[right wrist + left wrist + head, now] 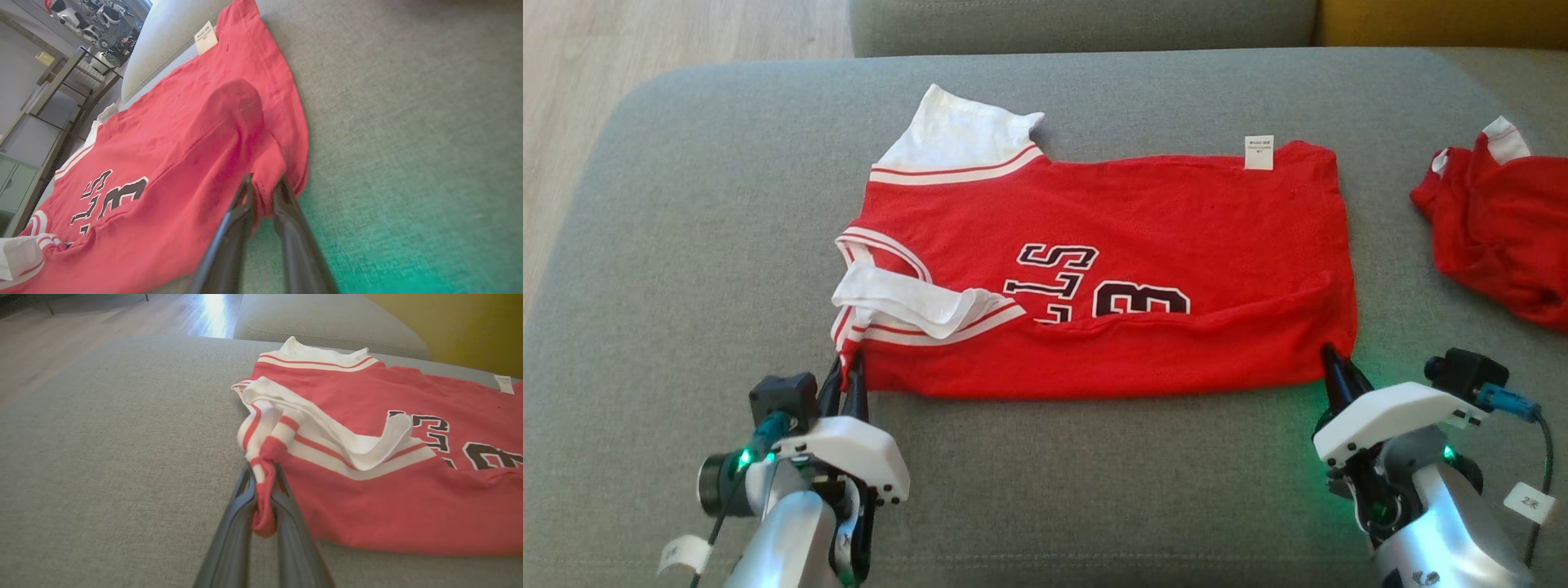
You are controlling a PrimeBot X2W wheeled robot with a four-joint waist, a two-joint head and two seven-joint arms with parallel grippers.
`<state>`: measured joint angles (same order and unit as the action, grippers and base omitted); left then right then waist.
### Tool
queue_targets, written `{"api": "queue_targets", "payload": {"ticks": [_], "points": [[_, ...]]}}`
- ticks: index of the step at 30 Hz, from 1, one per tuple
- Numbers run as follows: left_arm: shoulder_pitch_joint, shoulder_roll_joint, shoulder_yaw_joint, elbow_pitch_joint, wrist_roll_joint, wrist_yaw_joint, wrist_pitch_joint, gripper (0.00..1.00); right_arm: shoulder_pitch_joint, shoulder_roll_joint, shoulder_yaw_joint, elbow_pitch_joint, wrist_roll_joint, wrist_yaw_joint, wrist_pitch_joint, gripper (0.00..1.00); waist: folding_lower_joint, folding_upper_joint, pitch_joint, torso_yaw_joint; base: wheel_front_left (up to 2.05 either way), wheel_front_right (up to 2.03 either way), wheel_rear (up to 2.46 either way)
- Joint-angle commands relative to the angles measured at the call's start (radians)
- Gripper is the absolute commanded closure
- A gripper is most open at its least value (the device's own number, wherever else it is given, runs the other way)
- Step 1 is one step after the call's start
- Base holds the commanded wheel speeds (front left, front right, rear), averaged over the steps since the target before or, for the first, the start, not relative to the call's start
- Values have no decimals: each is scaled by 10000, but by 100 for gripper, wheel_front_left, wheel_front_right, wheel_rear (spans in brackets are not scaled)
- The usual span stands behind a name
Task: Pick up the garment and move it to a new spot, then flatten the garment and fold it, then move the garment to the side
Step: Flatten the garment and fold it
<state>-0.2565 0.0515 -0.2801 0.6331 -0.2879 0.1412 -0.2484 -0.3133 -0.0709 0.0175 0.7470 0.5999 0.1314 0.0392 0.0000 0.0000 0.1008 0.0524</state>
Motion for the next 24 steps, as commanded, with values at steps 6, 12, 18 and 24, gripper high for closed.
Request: {"api": "queue_targets", "payload": {"ticks": [6,12,18,24], "points": [[-227,185,258,-78,89,36,-133,100,-310,-453,578,-13,120,-7,-519,100,0,0,-239,-49,0,0,0],[134,197,300,172,-365,-344,100,100,73,-796,500,46,295,-7,-762,100,0,0,-668,-46,0,0,0],[584,314,180,126,-573,-682,476,100,728,-1070,336,-187,476,-7,-691,100,0,0,-1081,-27,0,0,0],[1306,579,57,-502,-673,-843,787,100,1664,-1310,119,-829,491,-7,-241,100,0,0,-1287,3,0,0,0]]}}
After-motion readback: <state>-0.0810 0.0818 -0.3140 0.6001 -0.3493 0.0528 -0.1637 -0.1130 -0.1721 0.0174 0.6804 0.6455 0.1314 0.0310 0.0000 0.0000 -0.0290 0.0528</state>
